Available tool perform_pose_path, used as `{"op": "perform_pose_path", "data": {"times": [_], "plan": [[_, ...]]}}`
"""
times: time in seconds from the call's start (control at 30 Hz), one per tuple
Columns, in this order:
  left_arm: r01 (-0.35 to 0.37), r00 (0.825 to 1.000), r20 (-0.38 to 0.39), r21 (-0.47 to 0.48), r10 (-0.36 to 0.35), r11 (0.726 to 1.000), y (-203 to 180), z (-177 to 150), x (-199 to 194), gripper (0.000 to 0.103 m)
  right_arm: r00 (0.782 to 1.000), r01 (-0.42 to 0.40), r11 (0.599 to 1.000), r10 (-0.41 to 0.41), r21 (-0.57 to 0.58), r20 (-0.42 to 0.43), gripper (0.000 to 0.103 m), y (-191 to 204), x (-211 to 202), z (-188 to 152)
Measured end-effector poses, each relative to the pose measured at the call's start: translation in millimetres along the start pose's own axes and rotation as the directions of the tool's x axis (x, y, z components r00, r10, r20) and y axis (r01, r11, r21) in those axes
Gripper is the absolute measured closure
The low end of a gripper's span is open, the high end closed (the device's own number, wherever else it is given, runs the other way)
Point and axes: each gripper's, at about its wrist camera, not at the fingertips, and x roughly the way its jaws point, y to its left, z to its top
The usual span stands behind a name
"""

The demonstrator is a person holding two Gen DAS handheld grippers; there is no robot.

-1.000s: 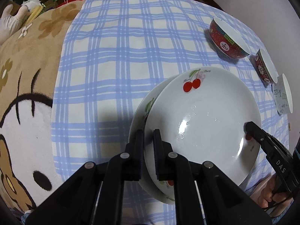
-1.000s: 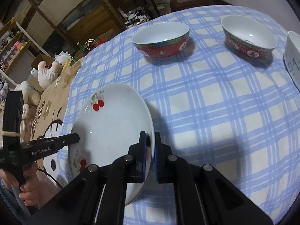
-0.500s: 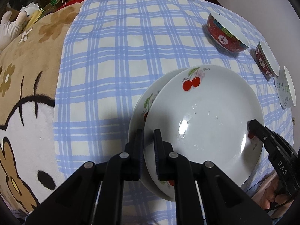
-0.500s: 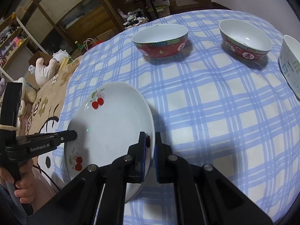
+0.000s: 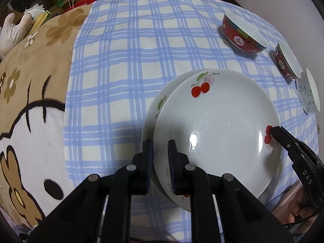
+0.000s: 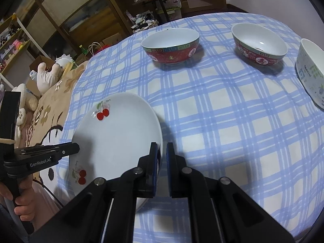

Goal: Organize plates and bowls

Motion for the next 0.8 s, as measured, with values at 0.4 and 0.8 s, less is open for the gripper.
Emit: {"op": "perform_pose_path", "data": {"times": [0.4,0.8], "plan": [[-0.029,0.995,0.1,-0.007,0.03,1.0,-1,-8,-31,0.078,0.999,0.021,0.999,-0.022,0.033,0.038,0.087,-11,-15,2],[0.032,0.941,0.331,0.135,-0.075,0.99,-64,3,-93,0.031,0.983,0.089,0.989,-0.106,0.122,0.147,0.056,-61,-71,27]]}}
